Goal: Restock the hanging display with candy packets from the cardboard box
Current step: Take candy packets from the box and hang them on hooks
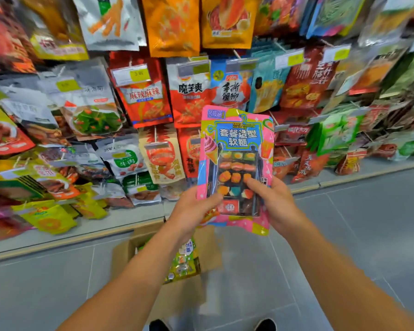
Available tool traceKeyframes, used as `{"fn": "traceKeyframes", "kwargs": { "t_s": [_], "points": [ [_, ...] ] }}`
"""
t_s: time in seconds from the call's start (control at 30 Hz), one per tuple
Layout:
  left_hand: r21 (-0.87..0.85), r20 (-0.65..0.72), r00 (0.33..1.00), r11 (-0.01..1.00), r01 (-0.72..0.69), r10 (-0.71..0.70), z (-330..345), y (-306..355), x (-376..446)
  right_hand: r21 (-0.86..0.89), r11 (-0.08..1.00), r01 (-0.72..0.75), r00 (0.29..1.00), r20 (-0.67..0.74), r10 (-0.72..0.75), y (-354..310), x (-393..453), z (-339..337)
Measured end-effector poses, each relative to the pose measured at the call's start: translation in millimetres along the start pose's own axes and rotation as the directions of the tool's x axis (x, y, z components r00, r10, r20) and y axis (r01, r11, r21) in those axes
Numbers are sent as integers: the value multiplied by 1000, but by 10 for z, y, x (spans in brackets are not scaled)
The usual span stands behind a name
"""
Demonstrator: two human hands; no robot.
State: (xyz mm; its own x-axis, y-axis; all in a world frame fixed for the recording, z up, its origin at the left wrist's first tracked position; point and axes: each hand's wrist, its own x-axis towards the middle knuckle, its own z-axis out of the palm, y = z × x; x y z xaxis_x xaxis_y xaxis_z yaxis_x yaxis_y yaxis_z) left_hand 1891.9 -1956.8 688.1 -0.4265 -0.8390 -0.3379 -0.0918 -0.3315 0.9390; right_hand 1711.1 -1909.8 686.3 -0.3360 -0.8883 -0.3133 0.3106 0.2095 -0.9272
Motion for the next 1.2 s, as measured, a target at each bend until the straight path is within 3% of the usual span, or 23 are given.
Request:
{"fn": "traceKeyframes", "kwargs": {
  "t_s": [0.23, 0.43, 0.6, 0.9, 1.07, 1.2],
  "points": [
    [-48, -6, 989, 988, -149, 149, 1317, 618, 293, -98, 983, 153, 988, 14, -152, -967, 299, -1104],
    [-24, -59, 971, 972, -235, 234, 1874, 1337, 710, -104, 953, 286, 958, 63, -281, -1846, 595, -1510],
    [-24, -70, 932, 934, -357, 355, 2045, 2064, 1115, -139, 881, 452, 891, 101, -442, -2626, 900, -1529],
    [-1, -123, 792, 799, -602, 597, 2089, 3573, 1739, -177, 739, 650, 760, 141, -635, -4186, 1646, -1156],
    [10, -118, 723, 728, -685, 681, 2020, 4257, 2027, -161, 682, 713, 701, 196, -686, -4866, 1956, -1019],
    [74, -126, 694, 704, -706, 709, 1956, 4547, 2220, -216, 667, 713, 701, 229, -675, -5164, 2247, -989]
  ]
}}
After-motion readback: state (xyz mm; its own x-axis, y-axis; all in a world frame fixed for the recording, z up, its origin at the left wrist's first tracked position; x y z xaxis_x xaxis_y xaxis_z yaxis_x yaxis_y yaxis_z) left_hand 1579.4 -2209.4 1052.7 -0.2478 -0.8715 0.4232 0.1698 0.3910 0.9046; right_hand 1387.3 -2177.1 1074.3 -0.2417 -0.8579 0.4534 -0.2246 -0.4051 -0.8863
